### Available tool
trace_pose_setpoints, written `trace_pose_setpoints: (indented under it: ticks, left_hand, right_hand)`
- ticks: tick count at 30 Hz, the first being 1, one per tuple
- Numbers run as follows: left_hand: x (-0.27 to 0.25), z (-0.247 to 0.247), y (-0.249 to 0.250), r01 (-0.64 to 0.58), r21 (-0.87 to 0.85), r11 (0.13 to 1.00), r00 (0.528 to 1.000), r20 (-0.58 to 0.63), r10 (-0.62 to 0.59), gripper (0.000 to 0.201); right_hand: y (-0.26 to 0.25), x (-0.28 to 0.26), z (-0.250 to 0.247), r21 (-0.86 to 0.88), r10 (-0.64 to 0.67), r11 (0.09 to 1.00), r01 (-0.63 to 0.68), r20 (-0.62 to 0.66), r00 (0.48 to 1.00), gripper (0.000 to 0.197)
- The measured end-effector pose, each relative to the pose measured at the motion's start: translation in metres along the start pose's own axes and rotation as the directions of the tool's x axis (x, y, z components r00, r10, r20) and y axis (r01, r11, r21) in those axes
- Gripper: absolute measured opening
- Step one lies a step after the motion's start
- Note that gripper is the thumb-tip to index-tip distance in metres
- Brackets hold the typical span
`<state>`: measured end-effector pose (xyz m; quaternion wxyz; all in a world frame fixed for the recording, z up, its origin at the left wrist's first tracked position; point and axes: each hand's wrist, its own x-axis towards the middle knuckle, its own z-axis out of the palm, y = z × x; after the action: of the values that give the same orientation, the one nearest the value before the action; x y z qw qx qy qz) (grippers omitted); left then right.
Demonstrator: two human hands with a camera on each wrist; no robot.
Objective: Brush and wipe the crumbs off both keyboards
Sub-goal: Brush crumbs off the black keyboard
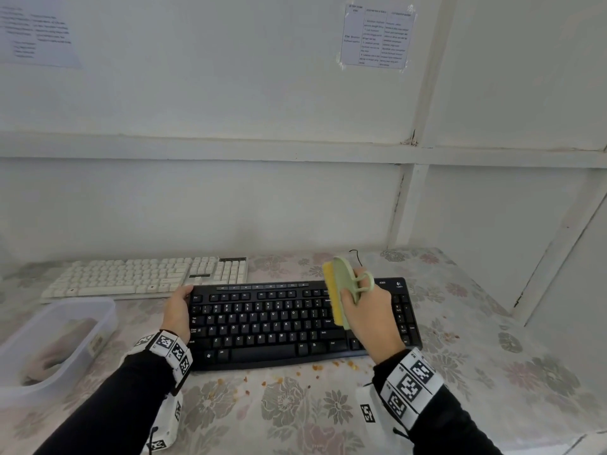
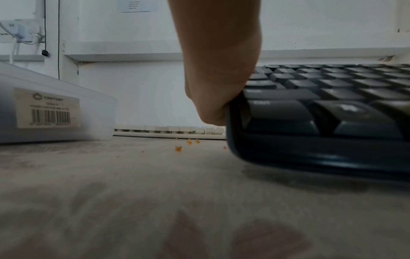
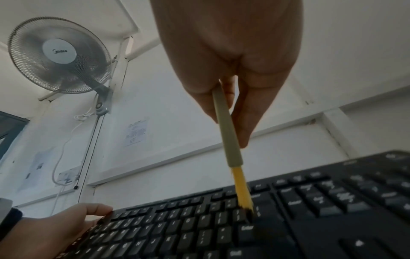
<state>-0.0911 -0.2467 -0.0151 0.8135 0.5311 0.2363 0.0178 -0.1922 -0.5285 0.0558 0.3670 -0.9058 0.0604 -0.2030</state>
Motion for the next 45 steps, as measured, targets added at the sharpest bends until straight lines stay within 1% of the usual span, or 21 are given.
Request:
trace_pose_setpoints:
  ticks: [2,4,7,10,11,12,14,16,20,22,24,26,28,30,32,35,38,39,42,43,45]
  left_hand:
    - [0.0,0.0,0.0,0.003,0.002,1.0,1.0,0.003,-0.003,0.03]
    - [0.0,-0.001,0.001,0.011,0.001,1.0,1.0,0.013,-0.011,0.03]
    - [0.001,-0.002,0.002,0.028,0.0,1.0,0.999,0.019,-0.028,0.029]
    - [0.004,-0.004,0.002,0.038,-0.004,0.999,0.999,0.02,-0.037,0.027]
    - [0.004,-0.004,0.001,0.041,-0.003,0.999,0.999,0.024,-0.041,0.028]
    - [0.005,-0.004,0.001,0.043,-0.001,0.999,0.999,0.028,-0.043,0.029]
    - [0.004,-0.004,0.001,0.039,0.0,0.999,0.999,0.032,-0.039,0.03]
    - [0.003,-0.003,0.0,0.041,0.0,0.999,0.998,0.039,-0.041,0.031]
    - [0.003,-0.002,0.0,0.041,-0.007,0.999,0.998,0.049,-0.041,0.032]
    - [0.004,-0.003,-0.001,0.034,-0.009,0.999,0.998,0.053,-0.033,0.032]
    - [0.005,-0.004,-0.001,0.031,-0.008,0.999,0.998,0.053,-0.031,0.031]
    - [0.005,-0.004,-0.001,0.032,-0.006,0.999,0.998,0.058,-0.031,0.031]
    - [0.005,-0.004,0.0,0.035,-0.006,0.999,0.998,0.055,-0.035,0.031]
    - [0.005,-0.004,0.001,0.04,-0.006,0.999,0.998,0.056,-0.04,0.032]
    - [0.004,-0.004,0.001,0.047,0.001,0.999,0.997,0.068,-0.047,0.033]
    - [0.003,-0.004,0.002,0.055,0.008,0.998,0.996,0.076,-0.056,0.033]
    - [0.003,-0.005,0.002,0.054,0.009,0.998,0.996,0.071,-0.055,0.032]
    - [0.004,-0.005,0.002,0.053,0.007,0.999,0.996,0.069,-0.054,0.032]
    - [0.004,-0.005,0.002,0.056,0.013,0.998,0.996,0.066,-0.057,0.031]
    - [0.004,-0.004,0.001,0.056,0.017,0.998,0.996,0.069,-0.057,0.031]
    - [0.004,-0.005,0.001,0.054,0.019,0.998,0.996,0.074,-0.055,0.032]
  right_hand:
    - [-0.005,0.004,0.012,0.054,-0.018,0.998,0.019,-0.013,1.0,0.016]
    - [-0.006,0.005,0.019,0.053,-0.019,0.998,0.019,0.0,1.0,0.021]
    - [0.0,0.006,0.023,-0.042,0.055,0.998,-0.052,0.084,0.995,0.018]
    - [0.007,0.003,0.023,-0.134,0.135,0.984,-0.118,0.132,0.982,0.01]
    - [0.01,0.001,0.023,-0.162,0.158,0.978,-0.135,0.14,0.978,0.015]
    - [0.011,-0.001,0.024,-0.182,0.161,0.974,-0.134,0.147,0.976,0.016]
    - [0.013,-0.005,0.024,-0.187,0.176,0.972,-0.142,0.176,0.969,0.006]
    - [0.014,-0.011,0.023,-0.202,0.2,0.967,-0.157,0.213,0.956,0.018]
    - [0.012,-0.023,0.013,-0.221,0.217,0.963,-0.154,0.297,0.93,0.009]
    - [0.009,-0.025,0.008,-0.231,0.229,0.96,-0.159,0.319,0.92,0.015]
    - [0.006,-0.022,0.003,-0.201,0.233,0.964,-0.177,0.305,0.923,0.02]
    - [0.002,-0.016,0.001,-0.129,0.206,0.975,-0.179,0.25,0.946,0.027]
    - [-0.002,-0.011,0.004,-0.048,0.11,0.993,-0.104,0.139,0.984,0.021]
    - [-0.008,-0.008,0.009,0.066,0.02,0.998,-0.02,0.004,1.0,0.003]
    - [-0.012,-0.006,0.018,0.123,-0.004,0.992,0.008,-0.033,0.999,0.016]
    - [-0.014,-0.005,0.027,0.107,-0.005,0.994,0.004,0.004,1.0,0.017]
    - [-0.011,-0.008,0.032,0.043,0.034,0.998,-0.037,0.071,0.997,0.008]
    - [-0.011,-0.009,0.032,0.005,0.062,0.998,-0.062,0.096,0.993,0.01]
    - [-0.008,-0.012,0.031,-0.123,0.13,0.986,-0.111,0.163,0.978,0.039]
    - [-0.007,-0.014,0.03,-0.153,0.147,0.981,-0.119,0.188,0.971,0.042]
    - [-0.006,-0.019,0.029,-0.183,0.172,0.975,-0.129,0.238,0.956,0.04]
